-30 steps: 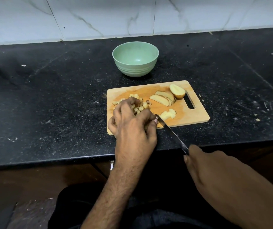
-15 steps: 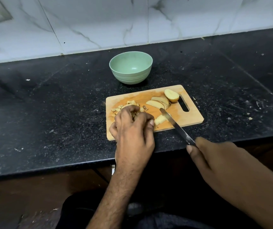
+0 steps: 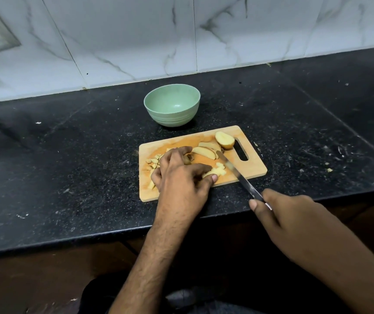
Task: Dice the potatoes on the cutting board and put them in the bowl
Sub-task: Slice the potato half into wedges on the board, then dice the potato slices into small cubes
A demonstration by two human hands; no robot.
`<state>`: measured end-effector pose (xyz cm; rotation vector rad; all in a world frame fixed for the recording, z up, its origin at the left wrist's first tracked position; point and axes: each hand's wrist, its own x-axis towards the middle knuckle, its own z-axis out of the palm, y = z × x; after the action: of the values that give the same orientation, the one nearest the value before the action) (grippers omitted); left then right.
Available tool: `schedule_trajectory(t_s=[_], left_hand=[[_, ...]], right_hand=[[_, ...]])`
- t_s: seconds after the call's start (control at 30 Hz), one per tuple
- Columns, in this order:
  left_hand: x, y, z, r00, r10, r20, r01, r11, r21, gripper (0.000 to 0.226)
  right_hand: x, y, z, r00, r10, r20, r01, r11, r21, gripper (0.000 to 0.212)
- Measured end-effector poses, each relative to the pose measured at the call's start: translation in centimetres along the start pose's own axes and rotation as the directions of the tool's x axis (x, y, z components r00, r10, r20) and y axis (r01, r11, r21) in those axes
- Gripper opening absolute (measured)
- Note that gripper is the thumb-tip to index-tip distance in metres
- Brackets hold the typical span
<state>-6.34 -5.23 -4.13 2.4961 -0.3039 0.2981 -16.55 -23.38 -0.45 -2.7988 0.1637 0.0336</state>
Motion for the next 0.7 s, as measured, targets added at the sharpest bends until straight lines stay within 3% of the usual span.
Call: schedule_trajectory(t_s=[0.43,0.57,0.7], left_hand=[[2.7,-0.9,-1.5,0.998,-0.052,-0.026,0.052,0.999,-0.006,0.024],[2.5,-1.3,-1.8,0.999,0.001,-0.036,-0.001,1.0,-0.001,0.019],[2.1,-1.6,-1.9,1.0,0.024,-0.01,-0.024,1.0,0.011,0.031]], right_hand=[[1.0,-0.5,0.4,0.999,0.005,-0.037,-0.004,1.0,0.031,0.039],[2.1,-1.0,0.6,0.988,-0.026,-0.149,0.042,0.994,0.105,0.035],[4.4,-2.2,0.5,0.974,-0.025,-0.227,0.073,0.976,0.206,0.025]])
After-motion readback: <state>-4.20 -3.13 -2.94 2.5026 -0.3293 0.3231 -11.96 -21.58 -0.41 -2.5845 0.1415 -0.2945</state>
